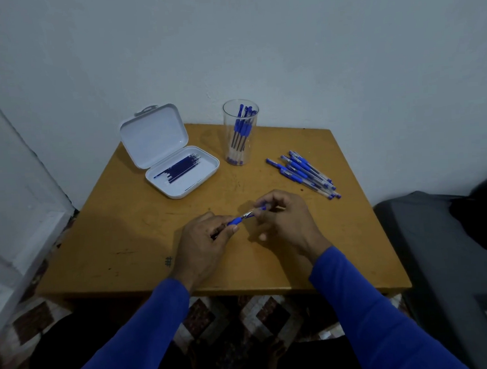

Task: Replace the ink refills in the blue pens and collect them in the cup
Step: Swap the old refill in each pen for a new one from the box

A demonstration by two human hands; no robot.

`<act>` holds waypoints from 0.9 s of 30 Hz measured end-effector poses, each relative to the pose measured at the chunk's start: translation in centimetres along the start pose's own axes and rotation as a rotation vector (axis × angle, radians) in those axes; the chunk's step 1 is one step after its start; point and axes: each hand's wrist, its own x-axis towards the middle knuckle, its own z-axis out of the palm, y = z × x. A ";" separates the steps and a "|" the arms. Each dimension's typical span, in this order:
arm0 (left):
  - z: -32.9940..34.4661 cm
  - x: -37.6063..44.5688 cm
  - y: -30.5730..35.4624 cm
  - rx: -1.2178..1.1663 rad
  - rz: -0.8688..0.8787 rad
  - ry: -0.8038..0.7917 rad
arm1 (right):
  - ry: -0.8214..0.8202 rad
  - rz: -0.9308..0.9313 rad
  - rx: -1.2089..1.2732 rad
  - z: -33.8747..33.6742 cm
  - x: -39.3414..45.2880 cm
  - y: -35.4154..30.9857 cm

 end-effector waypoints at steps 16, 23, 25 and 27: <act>-0.2 -0.1 0.0 0.002 -0.005 -0.014 | -0.095 0.028 0.150 0.4 -0.4 -0.1; -0.1 0.0 -0.3 0.016 0.003 -0.016 | -0.123 0.040 0.167 1.0 -0.5 0.0; -0.1 0.0 -0.3 0.020 0.011 -0.018 | -0.127 0.046 0.180 1.1 -0.4 0.0; -0.1 0.0 -0.2 0.014 0.016 -0.022 | -0.138 0.048 0.189 1.1 -0.5 0.0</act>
